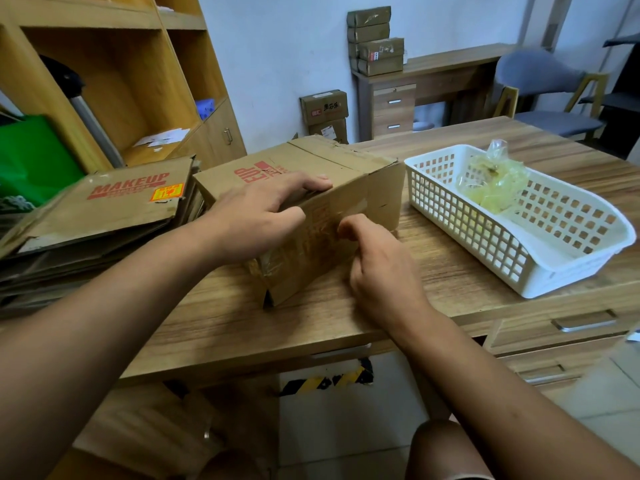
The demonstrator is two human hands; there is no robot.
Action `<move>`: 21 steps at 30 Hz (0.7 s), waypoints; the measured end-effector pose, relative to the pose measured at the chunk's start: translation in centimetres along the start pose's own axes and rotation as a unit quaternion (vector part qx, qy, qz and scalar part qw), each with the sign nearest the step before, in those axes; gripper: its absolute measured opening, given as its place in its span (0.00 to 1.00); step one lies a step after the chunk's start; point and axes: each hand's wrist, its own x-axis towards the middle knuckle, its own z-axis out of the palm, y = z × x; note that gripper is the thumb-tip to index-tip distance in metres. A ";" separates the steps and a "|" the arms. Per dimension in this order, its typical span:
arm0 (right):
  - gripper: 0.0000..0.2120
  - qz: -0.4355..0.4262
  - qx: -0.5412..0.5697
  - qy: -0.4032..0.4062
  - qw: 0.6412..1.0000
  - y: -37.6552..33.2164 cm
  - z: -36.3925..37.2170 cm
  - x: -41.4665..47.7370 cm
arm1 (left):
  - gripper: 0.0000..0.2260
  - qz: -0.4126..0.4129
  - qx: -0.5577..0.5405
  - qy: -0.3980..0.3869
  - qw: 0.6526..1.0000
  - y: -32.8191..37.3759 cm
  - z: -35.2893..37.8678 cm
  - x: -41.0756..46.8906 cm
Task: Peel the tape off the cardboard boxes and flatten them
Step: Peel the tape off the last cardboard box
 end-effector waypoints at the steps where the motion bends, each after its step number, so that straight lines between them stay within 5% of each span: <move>1: 0.20 -0.011 0.007 0.023 1.000 0.0 -0.1 -0.1 | 0.27 -0.001 0.000 0.000 1.000 0.0 0.0 0.0; 5: 0.23 -0.058 0.027 0.077 0.995 0.1 -0.1 -0.4 | 0.27 -0.001 0.005 0.003 1.000 0.2 -0.1 0.0; 21: 0.20 -0.031 -0.043 -0.001 0.999 -0.5 0.1 0.1 | 0.27 -0.007 0.003 0.001 1.000 0.3 0.0 0.0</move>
